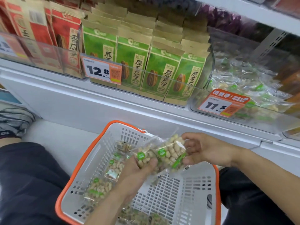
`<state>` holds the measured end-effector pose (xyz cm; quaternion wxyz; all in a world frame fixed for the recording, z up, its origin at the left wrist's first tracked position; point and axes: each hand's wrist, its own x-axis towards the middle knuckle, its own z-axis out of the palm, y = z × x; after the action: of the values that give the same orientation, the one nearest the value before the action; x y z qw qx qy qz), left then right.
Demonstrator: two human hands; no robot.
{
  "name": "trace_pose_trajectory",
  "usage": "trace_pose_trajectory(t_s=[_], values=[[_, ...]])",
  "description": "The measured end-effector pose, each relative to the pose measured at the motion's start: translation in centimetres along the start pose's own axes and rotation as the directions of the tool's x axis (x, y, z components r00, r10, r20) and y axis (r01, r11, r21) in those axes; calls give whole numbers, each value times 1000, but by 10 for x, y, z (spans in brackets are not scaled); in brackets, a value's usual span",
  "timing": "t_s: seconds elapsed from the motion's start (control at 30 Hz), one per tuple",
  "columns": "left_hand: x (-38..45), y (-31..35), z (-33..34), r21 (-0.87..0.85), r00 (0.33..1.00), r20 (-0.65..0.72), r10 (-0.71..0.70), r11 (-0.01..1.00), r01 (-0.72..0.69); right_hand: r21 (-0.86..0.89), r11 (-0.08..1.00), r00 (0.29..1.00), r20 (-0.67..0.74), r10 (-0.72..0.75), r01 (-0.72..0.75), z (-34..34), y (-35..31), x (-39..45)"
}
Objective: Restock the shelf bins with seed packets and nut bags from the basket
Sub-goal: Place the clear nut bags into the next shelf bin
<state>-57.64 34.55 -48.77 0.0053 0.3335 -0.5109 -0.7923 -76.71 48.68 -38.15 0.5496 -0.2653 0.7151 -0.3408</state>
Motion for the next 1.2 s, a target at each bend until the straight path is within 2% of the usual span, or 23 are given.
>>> trace_pose_trajectory(t_s=[0.13,0.2,0.33,0.43,0.63,0.73,0.83,0.93,1.2], values=[[-1,17,-4,-396,985,166,54,918,16,-42,999,999,-39,-11,9,9,-3,24],[-5,26,-9,-399,974,194,118,917,-31,-87,995,996,-71,-55,49,13,-5,30],[-13,36,-2,-43,981,124,150,988,-146,-271,950,984,-52,-173,153,11,-12,23],[-18,42,19,194,973,117,197,957,-217,-276,948,983,-45,-177,158,14,-11,16],[-21,62,43,294,952,139,272,907,-302,-245,962,988,-70,-141,120,4,-11,-10],[-18,83,52,368,939,158,306,864,-344,-252,948,968,-109,-226,194,-4,-23,-30],[-17,110,65,485,919,300,255,789,-377,-456,856,926,-152,-346,245,-20,-36,-51],[-13,134,80,561,888,422,182,717,-414,-646,733,916,-130,-380,213,-34,-42,-69],[-5,168,145,588,834,536,131,651,-480,-616,783,893,-302,-334,85,-75,-27,-118]])
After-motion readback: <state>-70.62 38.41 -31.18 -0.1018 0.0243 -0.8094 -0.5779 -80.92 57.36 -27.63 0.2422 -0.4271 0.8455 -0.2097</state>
